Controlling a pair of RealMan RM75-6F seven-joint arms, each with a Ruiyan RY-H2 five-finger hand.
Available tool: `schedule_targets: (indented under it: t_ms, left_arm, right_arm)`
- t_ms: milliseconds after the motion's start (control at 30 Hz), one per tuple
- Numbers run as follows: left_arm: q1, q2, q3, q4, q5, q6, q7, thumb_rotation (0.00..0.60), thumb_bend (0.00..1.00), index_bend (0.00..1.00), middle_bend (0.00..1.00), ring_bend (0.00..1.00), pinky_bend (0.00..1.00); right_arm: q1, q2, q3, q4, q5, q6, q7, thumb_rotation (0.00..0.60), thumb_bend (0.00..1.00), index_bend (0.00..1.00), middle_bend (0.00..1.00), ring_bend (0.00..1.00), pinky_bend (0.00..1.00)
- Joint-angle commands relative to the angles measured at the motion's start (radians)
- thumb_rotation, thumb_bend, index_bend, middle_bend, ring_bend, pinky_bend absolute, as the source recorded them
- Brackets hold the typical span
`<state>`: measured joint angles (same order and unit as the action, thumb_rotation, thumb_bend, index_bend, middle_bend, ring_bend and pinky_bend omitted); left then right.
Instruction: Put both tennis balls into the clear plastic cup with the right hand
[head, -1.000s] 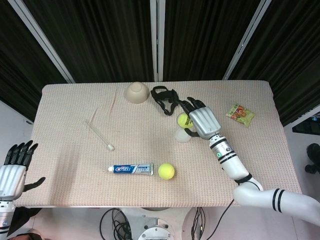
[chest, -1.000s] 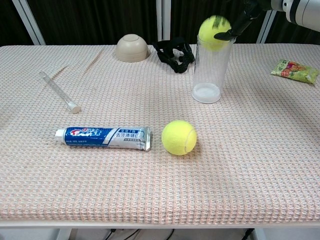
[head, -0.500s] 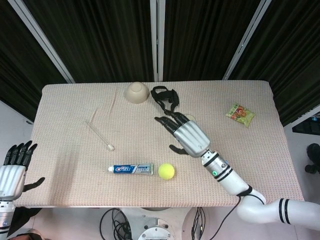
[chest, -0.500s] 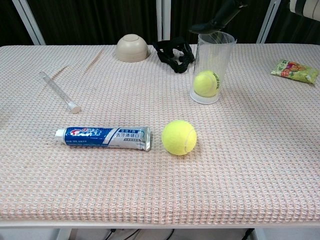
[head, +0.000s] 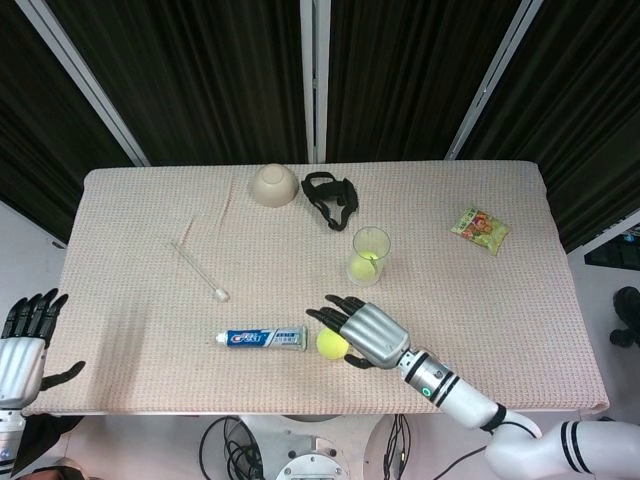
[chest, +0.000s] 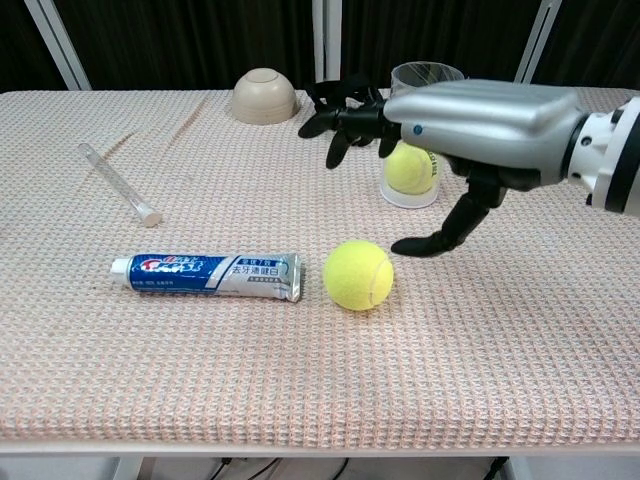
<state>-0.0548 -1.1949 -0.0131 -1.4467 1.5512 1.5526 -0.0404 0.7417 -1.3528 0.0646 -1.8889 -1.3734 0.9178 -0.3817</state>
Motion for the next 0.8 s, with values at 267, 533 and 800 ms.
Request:
schedule_targets:
  t_ms: [267, 533, 800]
  left_arm:
    - [0.004, -0.011, -0.001, 0.034, -0.005, -0.002, -0.023, 0.6, 0.01, 0.05, 0.0, 0.0, 0.0]
    - [0.001, -0.015, -0.006, 0.049, -0.015, -0.012, -0.03, 0.6, 0.01, 0.05, 0.0, 0.0, 0.0]
    - [0.004, -0.013, -0.011, 0.051, -0.025, -0.012, -0.036, 0.6, 0.01, 0.05, 0.0, 0.0, 0.0]
  right_arm:
    - [-0.005, -0.098, -0.044, 0.111, 0.057, -0.04, -0.024, 0.6, 0.2, 0.06, 0.16, 0.08, 0.24]
    - [0.002, -0.168, -0.03, 0.181, 0.092, -0.048, -0.021, 0.6, 0.22, 0.07, 0.17, 0.08, 0.25]
    - [0.004, -0.243, -0.025, 0.244, 0.105, -0.033, -0.044, 0.6, 0.29, 0.17, 0.24, 0.13, 0.34]
